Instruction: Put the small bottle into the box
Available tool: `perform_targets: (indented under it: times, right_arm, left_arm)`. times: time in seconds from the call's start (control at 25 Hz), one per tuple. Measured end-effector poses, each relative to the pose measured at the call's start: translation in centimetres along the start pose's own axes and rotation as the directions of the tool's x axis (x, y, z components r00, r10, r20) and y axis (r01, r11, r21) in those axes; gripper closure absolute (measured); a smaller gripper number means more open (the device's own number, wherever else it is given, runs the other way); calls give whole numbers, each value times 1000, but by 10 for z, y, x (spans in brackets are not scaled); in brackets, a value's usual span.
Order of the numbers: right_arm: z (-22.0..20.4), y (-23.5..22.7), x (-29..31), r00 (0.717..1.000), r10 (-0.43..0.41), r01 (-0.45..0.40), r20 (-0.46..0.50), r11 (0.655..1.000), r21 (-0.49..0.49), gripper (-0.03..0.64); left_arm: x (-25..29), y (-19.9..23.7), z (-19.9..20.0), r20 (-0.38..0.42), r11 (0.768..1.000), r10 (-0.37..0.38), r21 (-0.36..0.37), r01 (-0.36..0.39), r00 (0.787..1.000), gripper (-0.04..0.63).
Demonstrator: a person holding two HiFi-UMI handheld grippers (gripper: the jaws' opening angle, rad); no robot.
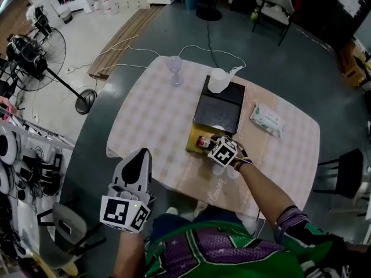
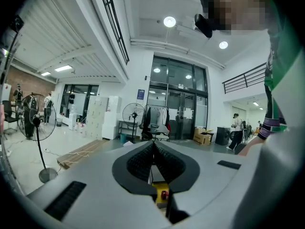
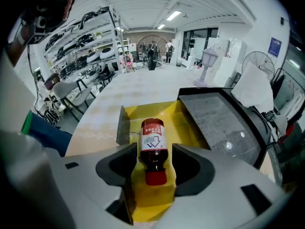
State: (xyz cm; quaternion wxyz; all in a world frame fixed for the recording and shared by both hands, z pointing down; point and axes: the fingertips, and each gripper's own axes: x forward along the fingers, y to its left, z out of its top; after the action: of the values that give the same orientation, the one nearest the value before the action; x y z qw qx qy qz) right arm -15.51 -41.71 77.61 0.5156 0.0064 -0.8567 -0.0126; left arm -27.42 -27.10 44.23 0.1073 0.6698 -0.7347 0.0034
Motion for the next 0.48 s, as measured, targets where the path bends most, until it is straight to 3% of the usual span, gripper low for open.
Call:
perform_targets:
  times: [0.28, 0.48]
  right_arm:
    - [-7, 2, -26, 996, -73, 67, 51, 991, 114, 380]
    - [-19, 7, -52, 985, -151, 127, 83, 960, 248, 383]
  left_arm:
    - [-6, -2, 2, 2, 997, -82, 12, 82, 997, 572]
    - [-15, -6, 7, 7, 989, -146, 29, 146, 989, 572]
